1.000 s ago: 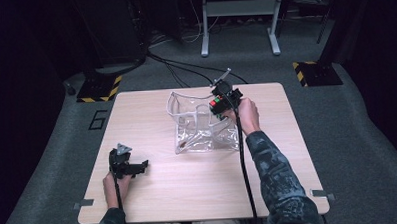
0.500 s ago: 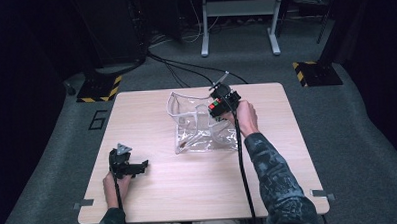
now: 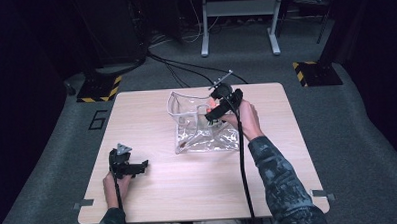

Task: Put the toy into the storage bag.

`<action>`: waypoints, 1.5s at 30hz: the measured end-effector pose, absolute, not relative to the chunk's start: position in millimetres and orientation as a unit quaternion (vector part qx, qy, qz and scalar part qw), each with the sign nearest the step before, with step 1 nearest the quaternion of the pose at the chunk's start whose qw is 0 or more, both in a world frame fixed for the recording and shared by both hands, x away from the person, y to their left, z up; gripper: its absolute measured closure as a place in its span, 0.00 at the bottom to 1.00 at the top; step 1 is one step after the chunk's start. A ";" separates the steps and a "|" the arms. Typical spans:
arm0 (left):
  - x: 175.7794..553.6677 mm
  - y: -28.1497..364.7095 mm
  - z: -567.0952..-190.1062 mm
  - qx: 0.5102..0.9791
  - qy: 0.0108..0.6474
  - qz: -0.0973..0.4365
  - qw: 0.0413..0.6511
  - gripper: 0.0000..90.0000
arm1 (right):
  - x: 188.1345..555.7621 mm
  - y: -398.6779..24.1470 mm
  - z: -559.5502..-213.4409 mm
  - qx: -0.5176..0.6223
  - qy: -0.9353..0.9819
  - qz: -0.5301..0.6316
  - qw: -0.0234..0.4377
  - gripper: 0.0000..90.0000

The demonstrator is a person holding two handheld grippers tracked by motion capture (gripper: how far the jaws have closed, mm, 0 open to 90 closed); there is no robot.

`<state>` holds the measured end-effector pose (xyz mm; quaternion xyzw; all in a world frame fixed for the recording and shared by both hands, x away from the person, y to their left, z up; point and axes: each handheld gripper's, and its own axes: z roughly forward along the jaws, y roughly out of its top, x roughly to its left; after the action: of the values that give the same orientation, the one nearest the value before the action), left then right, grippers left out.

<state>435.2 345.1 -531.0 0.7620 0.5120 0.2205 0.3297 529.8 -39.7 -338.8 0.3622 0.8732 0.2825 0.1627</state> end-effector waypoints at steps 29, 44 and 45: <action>435.3 345.4 -530.6 0.763 0.513 0.219 0.328 0.04 | 470.4 -115.4 -341.6 0.408 0.838 0.303 0.197 0.00; 435.3 345.1 -531.0 0.761 0.513 0.221 0.329 0.04 | 448.0 -159.5 -374.4 0.448 0.818 0.298 0.203 0.00; 435.3 345.2 -531.0 0.762 0.513 0.221 0.329 0.04 | 447.3 -161.6 -377.6 0.449 0.818 0.298 0.202 0.00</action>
<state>435.3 345.2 -531.0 0.7615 0.5127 0.2207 0.3294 447.3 -161.6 -377.6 0.4491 0.8176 0.2983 0.2018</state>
